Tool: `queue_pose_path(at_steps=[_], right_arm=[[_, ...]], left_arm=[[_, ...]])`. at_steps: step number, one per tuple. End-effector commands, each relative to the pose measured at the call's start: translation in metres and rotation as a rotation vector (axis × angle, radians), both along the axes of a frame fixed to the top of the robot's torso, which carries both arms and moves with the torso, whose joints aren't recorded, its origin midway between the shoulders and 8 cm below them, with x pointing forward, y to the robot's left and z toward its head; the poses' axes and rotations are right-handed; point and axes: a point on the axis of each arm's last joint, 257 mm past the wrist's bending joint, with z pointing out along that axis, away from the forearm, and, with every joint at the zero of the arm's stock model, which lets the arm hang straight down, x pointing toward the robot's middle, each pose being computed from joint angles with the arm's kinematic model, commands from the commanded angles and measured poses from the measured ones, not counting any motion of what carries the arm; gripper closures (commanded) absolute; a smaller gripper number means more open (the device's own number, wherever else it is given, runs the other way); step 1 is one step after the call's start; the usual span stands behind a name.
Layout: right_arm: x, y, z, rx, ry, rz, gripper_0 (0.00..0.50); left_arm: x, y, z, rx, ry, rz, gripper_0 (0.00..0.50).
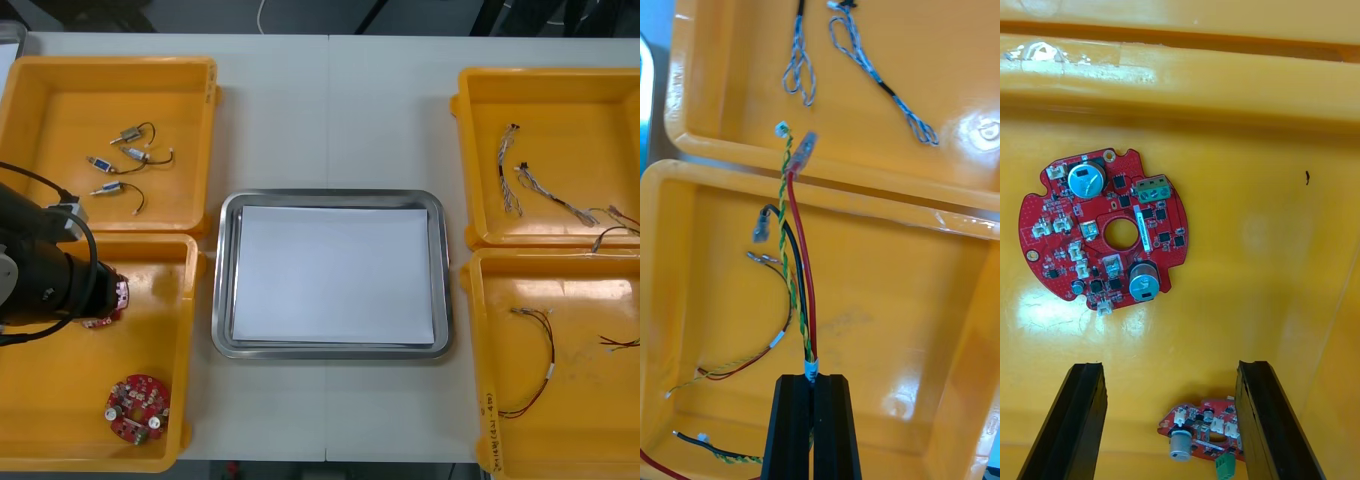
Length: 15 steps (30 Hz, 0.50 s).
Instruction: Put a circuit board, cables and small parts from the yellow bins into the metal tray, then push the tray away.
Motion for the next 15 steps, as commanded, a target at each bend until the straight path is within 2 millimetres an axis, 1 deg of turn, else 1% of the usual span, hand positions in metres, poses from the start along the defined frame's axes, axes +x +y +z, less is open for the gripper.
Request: queue_pose_path(at_steps=[1,8,15], right_arm=[[-0.001,0.002,0.025,-0.065,-0.041,0.073,0.500],[-0.009,0.014,0.029,-0.120,-0.040,0.149,0.500],[-0.012,0.018,0.029,-0.174,-0.030,0.204,0.500]], left_arm=[[-0.001,-0.002,0.009,-0.068,-0.028,0.123,0.000],[0.000,0.000,0.008,-0.085,-0.026,0.167,0.000],[0.004,0.004,-0.001,-0.113,0.001,0.226,0.000]])
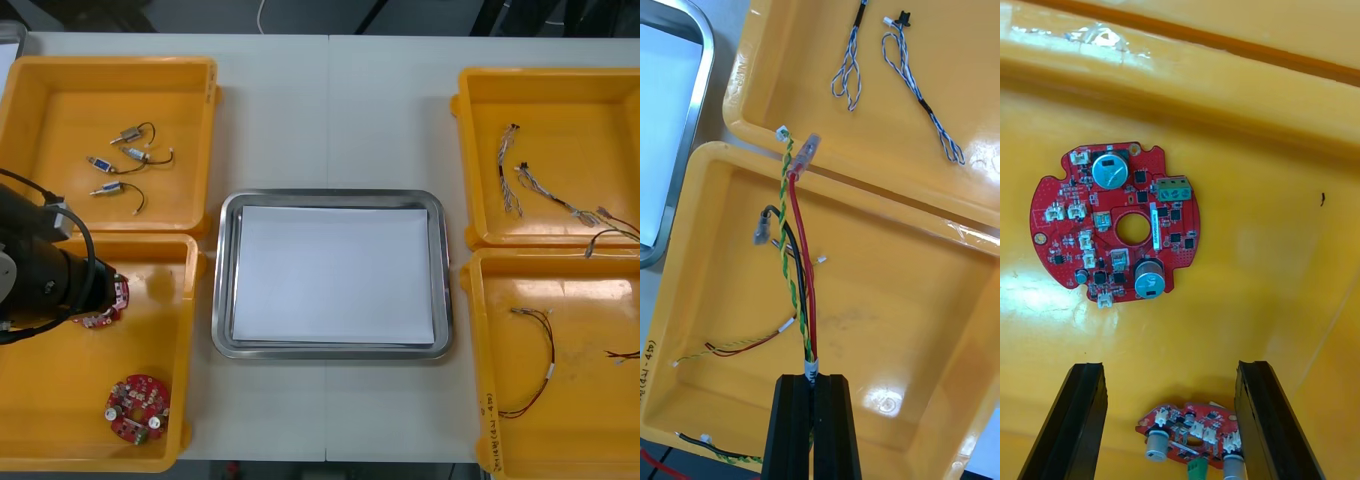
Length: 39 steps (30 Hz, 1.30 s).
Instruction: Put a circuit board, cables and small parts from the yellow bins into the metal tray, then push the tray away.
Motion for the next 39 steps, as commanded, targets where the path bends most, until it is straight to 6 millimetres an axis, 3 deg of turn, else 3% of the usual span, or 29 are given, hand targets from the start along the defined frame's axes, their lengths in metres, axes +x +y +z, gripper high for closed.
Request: queue_pose_path(at_steps=[1,19,39], right_arm=[[0.001,0.000,0.014,-0.110,-0.028,0.087,0.500],[0.004,-0.003,0.015,-0.154,-0.037,0.120,0.500],[0.005,-0.004,0.014,-0.157,-0.038,0.121,0.500]], left_arm=[[0.005,0.001,-0.001,-0.061,0.005,0.093,0.000],[0.015,-0.004,-0.035,-0.071,0.036,0.150,0.000],[0.036,-0.005,-0.053,-0.082,0.010,0.174,0.000]])
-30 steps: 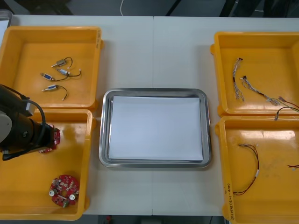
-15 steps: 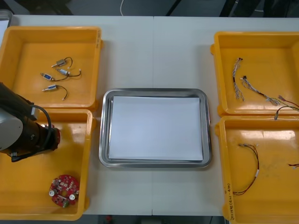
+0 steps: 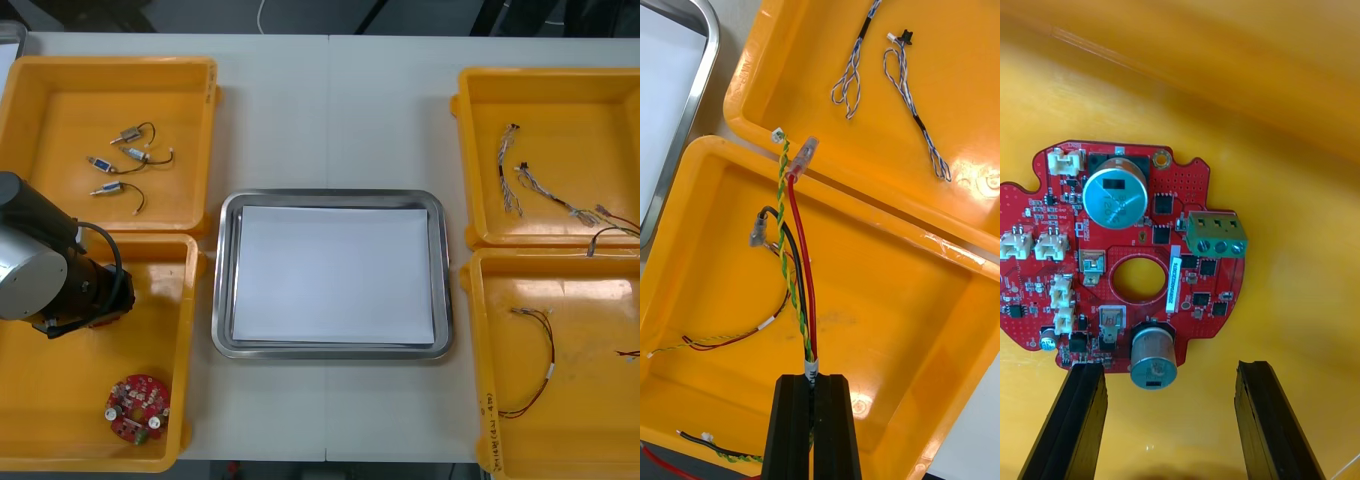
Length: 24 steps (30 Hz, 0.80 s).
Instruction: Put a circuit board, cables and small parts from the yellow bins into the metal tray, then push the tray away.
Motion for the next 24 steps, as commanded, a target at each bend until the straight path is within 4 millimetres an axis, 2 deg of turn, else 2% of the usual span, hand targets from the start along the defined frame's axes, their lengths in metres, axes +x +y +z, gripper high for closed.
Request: queue_pose_path(at_steps=[1,13,14,15,17,24], right_arm=[[0.0023,-0.0010,0.0093,-0.082,-0.023,0.058,0.500],[0.0034,-0.0028,0.0101,-0.086,-0.028,0.051,0.500],[0.0032,-0.0026,0.0102,-0.087,-0.029,0.052,0.500],[0.0032,-0.0030,0.0096,-0.085,-0.027,0.050,0.500],[0.0032,-0.0030,0.0096,-0.085,-0.027,0.050,0.500],[0.0036,-0.0039,0.0100,-0.088,-0.029,0.047,0.500]], left_arm=[[0.0152,-0.0127,0.0019,-0.035,-0.042,0.038,0.000],[0.0157,-0.0120,-0.0053,-0.033,-0.038,0.039,0.000],[0.0167,-0.0115,-0.0043,-0.032,-0.042,0.038,0.063],[0.0163,-0.0122,-0.0048,-0.032,-0.040,0.035,0.281],[0.0166,-0.0118,-0.0044,-0.032,-0.041,0.035,0.496],[0.0154,-0.0131,-0.0052,-0.031,-0.037,0.024,0.500]])
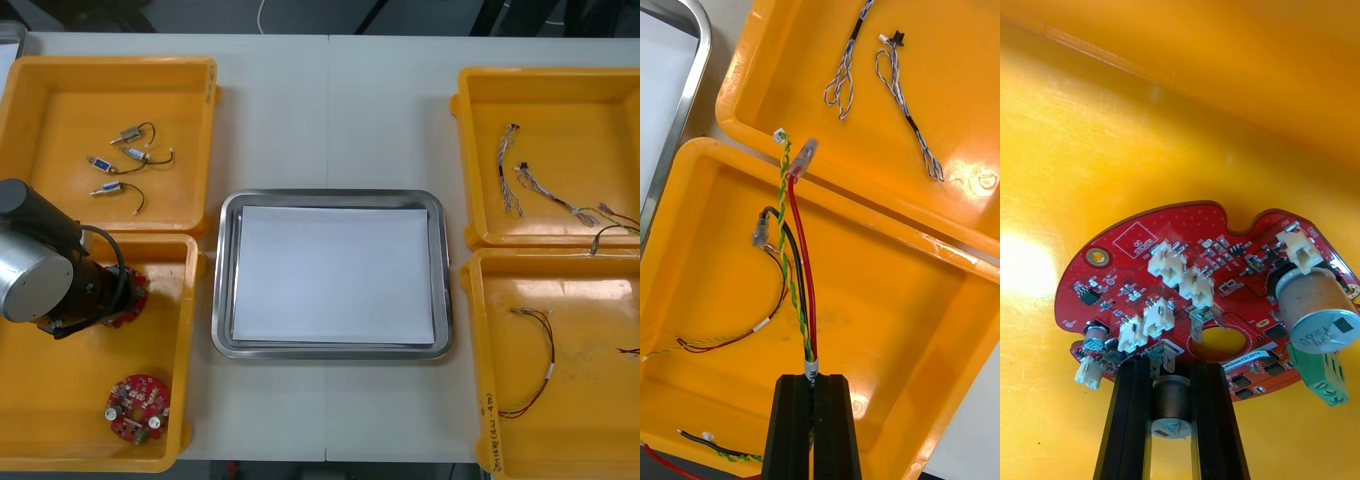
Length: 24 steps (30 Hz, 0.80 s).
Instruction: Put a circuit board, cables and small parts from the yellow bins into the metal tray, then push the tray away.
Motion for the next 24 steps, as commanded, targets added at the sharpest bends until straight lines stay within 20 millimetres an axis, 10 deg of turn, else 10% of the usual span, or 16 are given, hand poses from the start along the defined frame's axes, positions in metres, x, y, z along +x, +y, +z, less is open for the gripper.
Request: queue_pose_path(at_steps=[1,11,24], right_arm=[[0.002,-0.001,0.009,-0.082,-0.021,0.058,0.500],[0.002,-0.001,0.010,-0.083,-0.024,0.058,0.500],[0.003,-0.002,0.010,-0.084,-0.025,0.055,0.500]], left_arm=[[0.009,-0.016,0.005,-0.032,-0.028,0.017,0.500],[0.000,-0.015,0.020,-0.015,-0.012,-0.009,0.500],[-0.022,-0.013,0.089,0.004,-0.036,-0.073,0.500]])
